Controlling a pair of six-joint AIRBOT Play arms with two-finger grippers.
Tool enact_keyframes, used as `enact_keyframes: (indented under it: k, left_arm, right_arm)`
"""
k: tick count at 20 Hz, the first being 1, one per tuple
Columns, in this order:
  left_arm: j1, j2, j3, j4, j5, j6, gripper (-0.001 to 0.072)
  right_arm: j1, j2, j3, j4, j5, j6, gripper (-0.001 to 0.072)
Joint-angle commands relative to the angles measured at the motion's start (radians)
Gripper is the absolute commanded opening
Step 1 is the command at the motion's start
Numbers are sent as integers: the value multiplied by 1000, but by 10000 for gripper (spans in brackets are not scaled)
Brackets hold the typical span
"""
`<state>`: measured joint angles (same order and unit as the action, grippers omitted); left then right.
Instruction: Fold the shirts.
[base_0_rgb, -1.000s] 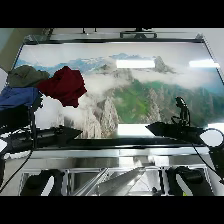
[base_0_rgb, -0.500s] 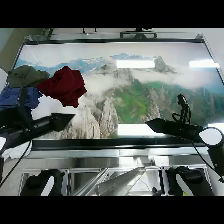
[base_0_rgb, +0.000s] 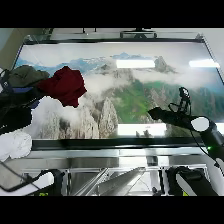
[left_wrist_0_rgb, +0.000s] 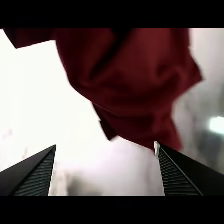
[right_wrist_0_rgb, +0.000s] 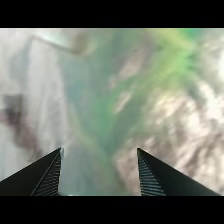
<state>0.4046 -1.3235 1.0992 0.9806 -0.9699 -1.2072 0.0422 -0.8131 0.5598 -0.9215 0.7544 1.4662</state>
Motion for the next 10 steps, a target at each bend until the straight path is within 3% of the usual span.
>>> enact_keyframes:
  k: [1,6,7,8,9,10]
  left_arm:
    - [24,-341,214,-18,-54,39,700]
    - [-65,-600,456,-91,-63,63,698]
    - [-77,-628,499,-95,-70,62,667]
    - [-90,-646,539,-99,-88,62,510]
    - [-103,-658,581,-119,-124,63,199]
    - [-115,-662,617,-135,-158,66,6]
  right_arm:
    - [-56,-75,22,-17,-26,0,535]
    - [-66,-106,23,-17,-33,0,534]
    - [-66,-111,23,-18,-40,0,534]
    - [-66,-113,23,-17,-43,0,531]
    - [-66,-116,23,-17,-43,0,527]
    - [-66,-116,23,-17,-42,0,522]
